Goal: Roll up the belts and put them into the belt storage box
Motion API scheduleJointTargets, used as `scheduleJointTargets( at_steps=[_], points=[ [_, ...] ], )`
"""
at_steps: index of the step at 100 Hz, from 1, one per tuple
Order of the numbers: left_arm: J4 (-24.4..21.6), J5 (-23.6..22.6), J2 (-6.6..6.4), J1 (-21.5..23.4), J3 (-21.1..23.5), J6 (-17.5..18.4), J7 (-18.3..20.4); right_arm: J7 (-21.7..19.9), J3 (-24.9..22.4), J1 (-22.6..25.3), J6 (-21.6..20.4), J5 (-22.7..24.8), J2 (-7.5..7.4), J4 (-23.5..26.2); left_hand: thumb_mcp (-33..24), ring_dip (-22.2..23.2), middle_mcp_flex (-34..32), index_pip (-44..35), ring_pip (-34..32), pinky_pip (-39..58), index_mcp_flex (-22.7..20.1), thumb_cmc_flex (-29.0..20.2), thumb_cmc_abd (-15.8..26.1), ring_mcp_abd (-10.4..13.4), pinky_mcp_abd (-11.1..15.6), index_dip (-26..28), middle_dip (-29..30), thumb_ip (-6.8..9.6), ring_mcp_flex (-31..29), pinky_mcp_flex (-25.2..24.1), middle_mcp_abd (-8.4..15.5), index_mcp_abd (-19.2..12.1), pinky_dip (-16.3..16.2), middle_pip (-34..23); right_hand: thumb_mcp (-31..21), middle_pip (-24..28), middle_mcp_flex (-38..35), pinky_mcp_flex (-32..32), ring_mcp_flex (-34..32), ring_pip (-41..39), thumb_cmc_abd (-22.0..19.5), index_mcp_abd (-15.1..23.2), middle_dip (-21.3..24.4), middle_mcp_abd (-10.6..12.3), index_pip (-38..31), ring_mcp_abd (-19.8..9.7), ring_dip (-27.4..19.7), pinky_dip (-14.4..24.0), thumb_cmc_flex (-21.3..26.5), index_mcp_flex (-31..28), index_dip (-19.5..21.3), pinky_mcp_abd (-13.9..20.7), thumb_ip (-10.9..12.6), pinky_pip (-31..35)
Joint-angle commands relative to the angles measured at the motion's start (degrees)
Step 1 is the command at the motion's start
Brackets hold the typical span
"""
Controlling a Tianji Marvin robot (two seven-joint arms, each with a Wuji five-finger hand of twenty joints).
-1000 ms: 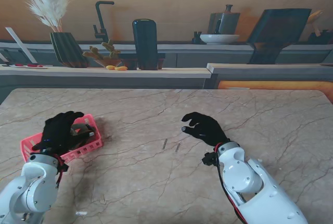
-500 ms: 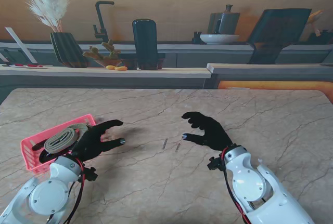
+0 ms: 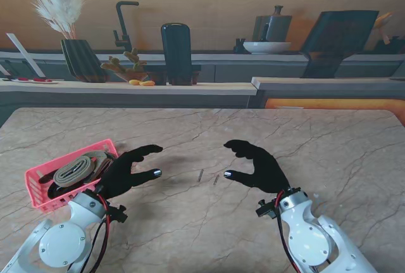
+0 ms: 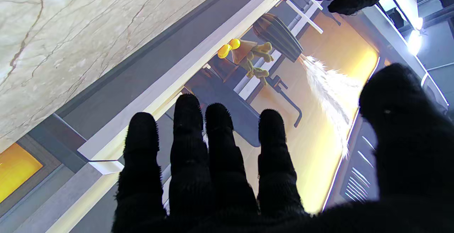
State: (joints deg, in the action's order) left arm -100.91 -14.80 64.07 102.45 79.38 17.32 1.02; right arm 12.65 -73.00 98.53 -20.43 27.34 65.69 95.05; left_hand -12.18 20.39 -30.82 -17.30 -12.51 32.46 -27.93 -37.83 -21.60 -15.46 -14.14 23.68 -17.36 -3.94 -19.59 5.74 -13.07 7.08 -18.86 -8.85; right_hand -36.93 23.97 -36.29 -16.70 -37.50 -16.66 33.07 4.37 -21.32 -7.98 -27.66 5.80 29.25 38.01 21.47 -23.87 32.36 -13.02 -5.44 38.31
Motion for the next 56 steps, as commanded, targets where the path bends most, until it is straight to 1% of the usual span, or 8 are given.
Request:
scheduleJointTargets(
  at_steps=[1,11,19,29,37,46,56],
  points=[
    [-0.7,-0.5,-0.02,0.7,-0.3,-0.4,0.8,0.0,0.3,0.3,-0.5,-0.4,0.37,0.5,0.0,-0.9,-0.4,3.0,1.3,-1.0,-0.7,1.1,-0.9,0.1,-0.4,-0.7,0.1,0.77,-0.9,0.2,-0.4,-0.9,0.4,2.0,0.6,-1.7,0.6,0.3,0.7,0.1,-1.7,0.9,0.0,0.9,1.1,-0.8,0.8,1.5,-2.5,1.1,0.4,-0.2,1.3,-0.9],
    [-0.6,-1.6,-0.04,0.7,-0.6,-0.5,0.5,-0.2,0.4,0.1,-0.9,-0.9,0.39,0.4,0.4,-0.9,-0.4,3.3,1.4,-1.2,-0.5,1.1,-0.8,0.1,-0.5,-0.9,0.2,0.81,-0.9,0.3,-0.3,-1.1,0.3,2.1,0.5,-1.7,0.7,0.4,0.9,0.1,-1.8,0.9,-0.1,0.9,1.2,-0.8,0.9,1.7,-2.6,1.3,0.5,-0.1,1.3,-1.0],
    [-0.3,-1.6,0.09,0.4,-1.1,-0.4,0.0,-0.3,0.5,0.1,-1.1,-1.3,0.41,0.3,0.7,-0.9,-0.9,3.3,1.3,-1.3,-1.0,0.8,-1.0,-0.3,-0.9,-0.9,0.2,0.84,-1.3,0.6,-0.5,-0.9,0.3,2.1,0.5,-1.7,0.7,0.4,0.8,0.1,-1.9,0.9,-0.2,0.9,1.2,-0.8,1.0,1.8,-2.7,1.3,0.6,-0.2,1.3,-1.1],
    [-0.7,-0.9,-0.16,0.5,-1.0,-1.6,1.4,0.0,0.6,0.0,-1.5,-1.1,0.45,0.2,1.0,-0.9,-0.6,3.6,1.4,-1.6,-0.6,0.6,-0.3,-0.1,-0.5,-1.0,0.3,0.87,-1.0,0.4,-0.3,-1.0,0.3,2.3,0.5,-1.6,0.6,0.3,0.7,-0.1,-2.1,0.9,-0.3,0.9,1.3,-0.9,1.1,1.9,-2.7,1.4,0.6,-0.1,1.3,-1.1],
    [-0.9,-1.0,-0.12,0.4,-1.2,-2.5,1.3,0.4,0.6,0.0,-1.6,-0.7,0.50,0.2,1.4,-0.9,-1.1,3.5,1.3,-1.5,-1.1,0.2,-0.3,-0.5,-0.8,-1.0,0.3,0.88,-1.3,0.7,-0.7,-0.9,0.1,2.1,0.5,-1.5,0.6,0.3,0.6,-0.2,-2.2,1.0,-0.3,1.0,1.3,-0.9,1.2,2.0,-2.7,1.4,0.7,-0.2,1.3,-1.1],
    [-1.1,-0.7,-0.17,0.5,-1.2,-3.1,1.8,0.6,0.6,0.1,-1.5,-0.5,0.52,0.4,1.8,-0.9,-1.1,3.6,1.3,-1.6,-1.1,-0.2,0.0,-0.4,-0.6,-1.1,0.3,0.91,-1.1,0.5,-0.7,-0.8,0.1,2.2,0.6,-1.5,0.6,0.4,0.7,-0.3,-2.4,1.0,-0.4,0.9,1.3,-0.8,1.3,2.0,-2.6,1.4,0.7,-0.2,1.3,-1.2],
    [-1.3,-0.7,-0.08,0.8,-1.3,-3.1,1.4,1.0,0.5,0.4,-1.6,-0.2,0.56,0.6,2.3,-0.9,-1.2,3.6,1.2,-1.6,-1.3,-0.6,0.1,-0.4,-0.6,-1.1,0.2,0.97,-1.3,0.6,-0.6,-0.8,0.0,2.2,0.8,-1.4,0.6,0.2,0.6,-0.3,-2.5,1.0,-0.4,1.0,1.3,-0.9,1.3,2.1,-2.6,1.3,0.8,-0.2,1.3,-1.2]
  ],
)
